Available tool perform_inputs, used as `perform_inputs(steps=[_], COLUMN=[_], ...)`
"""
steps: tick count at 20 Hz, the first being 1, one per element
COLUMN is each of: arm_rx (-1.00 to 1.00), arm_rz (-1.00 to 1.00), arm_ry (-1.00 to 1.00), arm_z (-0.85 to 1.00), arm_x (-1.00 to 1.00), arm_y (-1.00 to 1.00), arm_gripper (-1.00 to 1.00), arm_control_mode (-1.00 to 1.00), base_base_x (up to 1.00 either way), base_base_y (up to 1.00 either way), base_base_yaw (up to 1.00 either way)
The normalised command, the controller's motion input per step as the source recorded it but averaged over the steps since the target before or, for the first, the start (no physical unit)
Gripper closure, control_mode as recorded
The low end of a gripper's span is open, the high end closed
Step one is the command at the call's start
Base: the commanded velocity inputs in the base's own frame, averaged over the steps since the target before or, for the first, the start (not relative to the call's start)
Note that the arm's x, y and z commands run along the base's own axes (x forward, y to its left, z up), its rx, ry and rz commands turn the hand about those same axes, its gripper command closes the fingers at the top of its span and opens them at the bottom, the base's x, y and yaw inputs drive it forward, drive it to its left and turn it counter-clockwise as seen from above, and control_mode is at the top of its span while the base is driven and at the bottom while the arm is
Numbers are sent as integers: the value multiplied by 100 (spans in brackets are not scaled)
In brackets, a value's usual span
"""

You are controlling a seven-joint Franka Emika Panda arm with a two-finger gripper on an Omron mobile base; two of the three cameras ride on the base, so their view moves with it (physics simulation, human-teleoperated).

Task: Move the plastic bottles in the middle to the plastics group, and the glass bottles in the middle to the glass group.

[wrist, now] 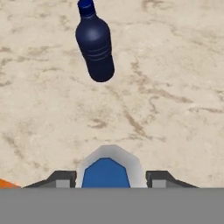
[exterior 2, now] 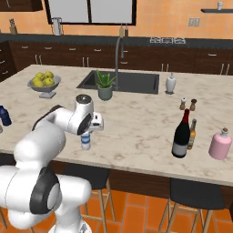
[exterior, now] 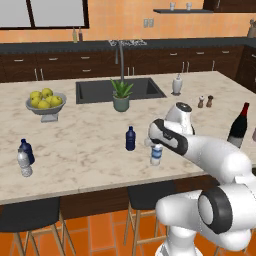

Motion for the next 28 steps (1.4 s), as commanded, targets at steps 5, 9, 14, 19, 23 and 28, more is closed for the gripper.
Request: perform_inputs(steps=[5,9,14,19,23,28], arm_rx=[0,0,0,0,0,0], arm_rz=[12,2,5,5,0,0], arm_ry=[0,-12,-3,0,0,0], arm_z=[18,0,0,1,2,5], arm_x=[-1,2,18,15,22,33], arm_y=[100,100,100,100,100,100], arm_gripper=[100,100,100,100,100,100], arm_control_mode=[-100,-100,-100,-100,-100,-100], base_base_x=[0,0,0,0,0,0], base_base_y=[0,0,0,0,0,0], base_base_yaw=[0,0,0,0,0,0])
